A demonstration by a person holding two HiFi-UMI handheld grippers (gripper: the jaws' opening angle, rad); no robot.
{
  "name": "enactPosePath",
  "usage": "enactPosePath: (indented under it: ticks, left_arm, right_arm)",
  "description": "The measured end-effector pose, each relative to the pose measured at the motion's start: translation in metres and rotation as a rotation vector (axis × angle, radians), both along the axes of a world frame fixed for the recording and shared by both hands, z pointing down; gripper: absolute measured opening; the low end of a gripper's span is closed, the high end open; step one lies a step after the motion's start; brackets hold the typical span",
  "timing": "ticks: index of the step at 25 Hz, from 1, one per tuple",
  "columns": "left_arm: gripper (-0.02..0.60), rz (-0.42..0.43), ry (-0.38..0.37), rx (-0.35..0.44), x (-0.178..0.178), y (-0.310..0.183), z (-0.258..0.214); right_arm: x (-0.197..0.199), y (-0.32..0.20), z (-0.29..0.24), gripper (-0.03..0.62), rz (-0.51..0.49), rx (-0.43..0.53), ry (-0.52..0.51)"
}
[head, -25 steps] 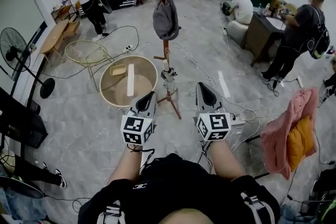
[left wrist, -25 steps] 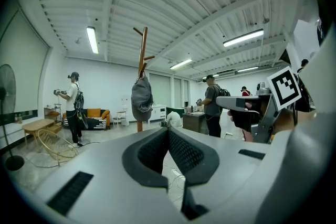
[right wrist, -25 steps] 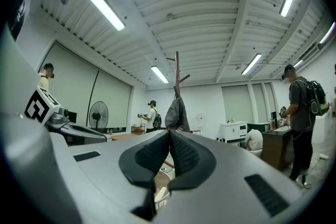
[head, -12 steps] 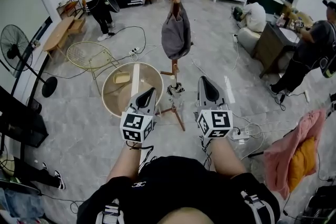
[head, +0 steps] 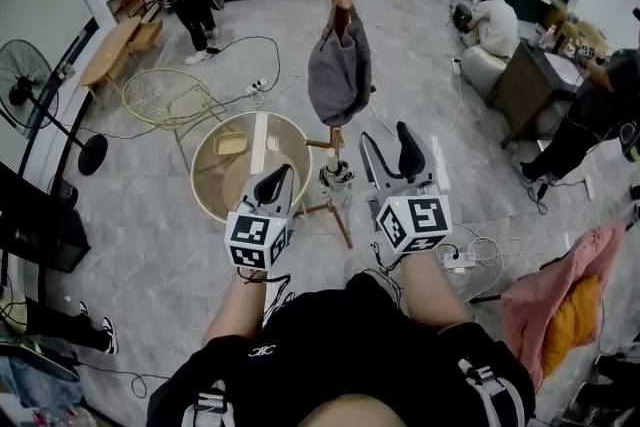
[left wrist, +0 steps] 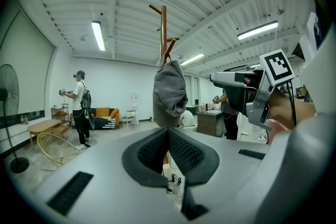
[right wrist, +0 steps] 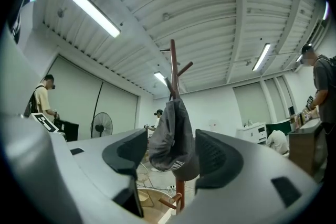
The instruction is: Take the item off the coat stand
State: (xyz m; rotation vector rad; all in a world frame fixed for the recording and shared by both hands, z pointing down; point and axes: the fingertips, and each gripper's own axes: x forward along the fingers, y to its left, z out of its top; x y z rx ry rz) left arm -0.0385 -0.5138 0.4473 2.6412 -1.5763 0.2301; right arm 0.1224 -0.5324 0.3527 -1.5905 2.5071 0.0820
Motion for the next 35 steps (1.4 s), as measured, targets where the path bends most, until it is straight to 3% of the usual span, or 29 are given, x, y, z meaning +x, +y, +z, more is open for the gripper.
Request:
enactPosePath:
  ticks: [4,14,17,19,21,29,35]
  left_arm:
    - [0.017,-0.039,0.003,0.004,-0.009,-0.018,-0.006]
    - [0.016,-0.133,0.009,0.007,-0.036,-0.041,-0.005]
    - [0.016,-0.15,0.009,0.006,-0.046,-0.041,-0.006]
    - [0.015,-0.156,0.008,0.007,-0.053,-0.042,-0.008]
    - [0.016,-0.158,0.007,0.005,-0.055,-0.042,-0.007]
    - [0.016,-0.14,0.004,0.007,-0.045,-0.035,-0.002]
    - [0.015,-0.114,0.003,0.015,-0.033,-0.03,-0.007]
  right_arm:
    - [-0.01,-0.037,-0.004,0.364,-0.049,-0.041,0.022]
    - [-0.032,-0.111,0.012,0.377,-0.14,-0.216,-0.067]
    - [-0.035,-0.12,0.017,0.29,-0.117,-0.242,-0.069]
    - [-0.035,-0.125,0.015,0.136,-0.082,-0.249,-0.068]
    - [-0.032,-0.126,0.011,0.071,-0.06,-0.231,-0.068]
    - [-0.013,-0.096,-0.029,0.049,-0.081,-0.09,-0.157]
    - [0.004,-0.059,-0.07,0.048,-0.064,0.044,-0.156]
